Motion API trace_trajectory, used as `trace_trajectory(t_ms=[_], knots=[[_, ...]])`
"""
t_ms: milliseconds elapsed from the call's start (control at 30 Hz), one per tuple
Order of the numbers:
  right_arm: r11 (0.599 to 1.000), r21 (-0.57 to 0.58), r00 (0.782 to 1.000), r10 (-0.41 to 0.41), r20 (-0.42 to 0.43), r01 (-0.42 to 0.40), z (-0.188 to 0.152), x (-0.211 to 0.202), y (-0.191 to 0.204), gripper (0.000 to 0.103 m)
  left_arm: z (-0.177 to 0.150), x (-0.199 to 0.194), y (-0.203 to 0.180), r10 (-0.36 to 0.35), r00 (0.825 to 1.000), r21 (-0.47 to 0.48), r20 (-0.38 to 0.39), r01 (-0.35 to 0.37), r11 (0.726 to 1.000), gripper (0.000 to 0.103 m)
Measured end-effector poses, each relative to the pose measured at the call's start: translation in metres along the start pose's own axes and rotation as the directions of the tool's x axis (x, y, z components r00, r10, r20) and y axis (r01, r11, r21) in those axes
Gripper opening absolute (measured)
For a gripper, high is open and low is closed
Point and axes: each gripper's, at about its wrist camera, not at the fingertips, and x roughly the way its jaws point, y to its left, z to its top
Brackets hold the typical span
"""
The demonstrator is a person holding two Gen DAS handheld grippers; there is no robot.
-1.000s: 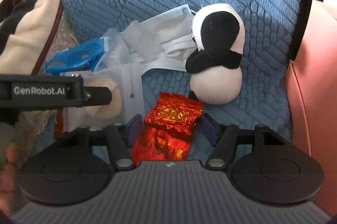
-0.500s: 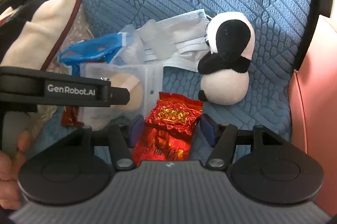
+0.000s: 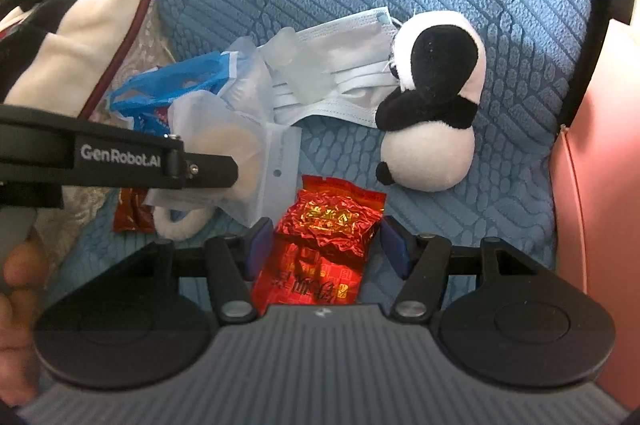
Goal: Organize soft objects
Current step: 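Lift both held items and move both grippers toward the pink box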
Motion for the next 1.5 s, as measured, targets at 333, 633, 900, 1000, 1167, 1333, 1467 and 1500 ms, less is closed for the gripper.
trace_trajectory(t_ms=[333, 633, 900, 1000, 1167, 1333, 1467, 1500], knots=[[0.999, -0.030, 0.999, -0.021, 0.027, 0.022, 0.002, -0.022, -0.001, 0.062, -0.006, -0.016, -0.001, -0.018, 0.999, -0.005, 0.032, 0.019, 1.000, 0.011], [0.999, -0.022, 0.999, -0.024, 0.045, 0.025, -0.005, -0.048, 0.001, 0.062, -0.017, -0.034, -0.002, -0.019, 0.998, -0.004, 0.056, 0.020, 1.000, 0.011], [0.999, -0.010, 0.998, -0.041, 0.050, 0.041, -0.022, -0.062, 0.007, 0.062, -0.037, -0.058, -0.001, -0.017, 0.998, 0.011, 0.068, 0.016, 1.000, 0.011], [0.999, -0.006, 0.997, -0.047, 0.057, 0.047, -0.027, -0.068, 0.010, 0.062, -0.042, -0.068, -0.002, -0.023, 0.997, 0.018, 0.079, 0.022, 1.000, 0.011], [0.998, -0.024, 0.997, -0.058, 0.056, 0.059, -0.036, -0.075, 0.016, 0.062, -0.047, -0.079, -0.002, -0.006, 0.995, 0.032, 0.097, 0.003, 0.999, 0.011], [0.997, -0.020, 0.995, -0.071, 0.066, 0.072, -0.044, -0.088, 0.016, 0.062, -0.055, -0.089, -0.006, -0.031, 0.995, 0.049, 0.097, 0.026, 0.998, 0.011], [0.997, -0.016, 0.994, -0.080, 0.069, 0.082, -0.052, -0.099, 0.016, 0.062, -0.060, -0.095, -0.013, -0.037, 0.994, 0.087, 0.102, 0.028, 0.996, 0.011], [0.996, -0.022, 0.994, -0.085, 0.073, 0.087, -0.053, -0.101, 0.018, 0.062, -0.062, -0.096, -0.014, -0.035, 0.994, 0.093, 0.103, 0.025, 0.995, 0.011]])
